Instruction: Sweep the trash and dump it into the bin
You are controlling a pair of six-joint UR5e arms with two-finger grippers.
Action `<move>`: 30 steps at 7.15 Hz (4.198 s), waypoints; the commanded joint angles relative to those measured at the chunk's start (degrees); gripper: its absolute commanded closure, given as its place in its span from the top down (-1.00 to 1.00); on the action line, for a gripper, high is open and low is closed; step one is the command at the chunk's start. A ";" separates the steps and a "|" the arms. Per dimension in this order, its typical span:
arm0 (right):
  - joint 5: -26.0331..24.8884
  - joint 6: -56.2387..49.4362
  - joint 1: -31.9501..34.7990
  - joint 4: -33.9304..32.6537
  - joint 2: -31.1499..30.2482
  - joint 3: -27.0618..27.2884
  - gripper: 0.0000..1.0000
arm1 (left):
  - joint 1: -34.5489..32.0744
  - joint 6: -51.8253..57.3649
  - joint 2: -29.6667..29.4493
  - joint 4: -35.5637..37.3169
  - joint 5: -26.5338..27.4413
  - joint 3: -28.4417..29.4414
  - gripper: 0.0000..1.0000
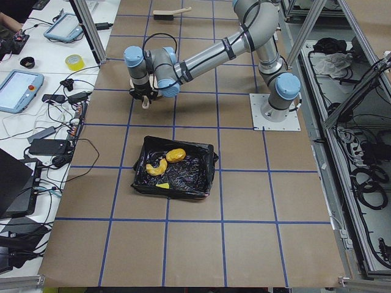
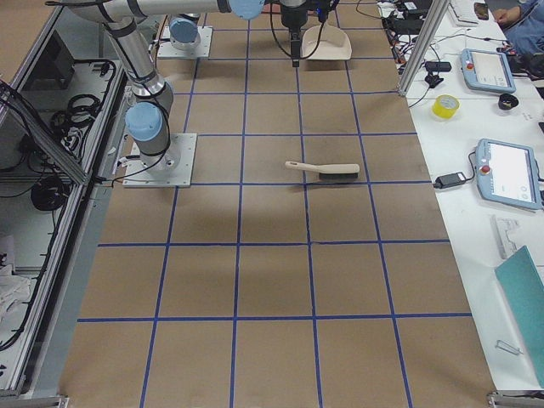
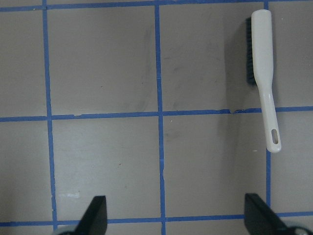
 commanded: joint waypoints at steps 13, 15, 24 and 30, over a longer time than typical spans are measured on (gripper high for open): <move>0.09 0.00 0.00 0.16 -0.09 0.00 1.00 | -3.14 -19.69 9.07 -1.79 3.31 -2.77 1.00; 0.09 0.00 0.00 0.24 -0.09 0.00 1.00 | -5.77 -33.40 13.38 -3.90 3.31 -2.68 1.00; 0.09 0.00 0.00 0.42 -0.09 -0.09 1.00 | -14.74 -100.24 28.68 -21.14 3.31 -3.73 1.00; 0.09 0.00 0.00 0.42 -0.09 -0.09 1.00 | -14.48 -100.98 30.98 -23.08 3.40 -4.79 1.00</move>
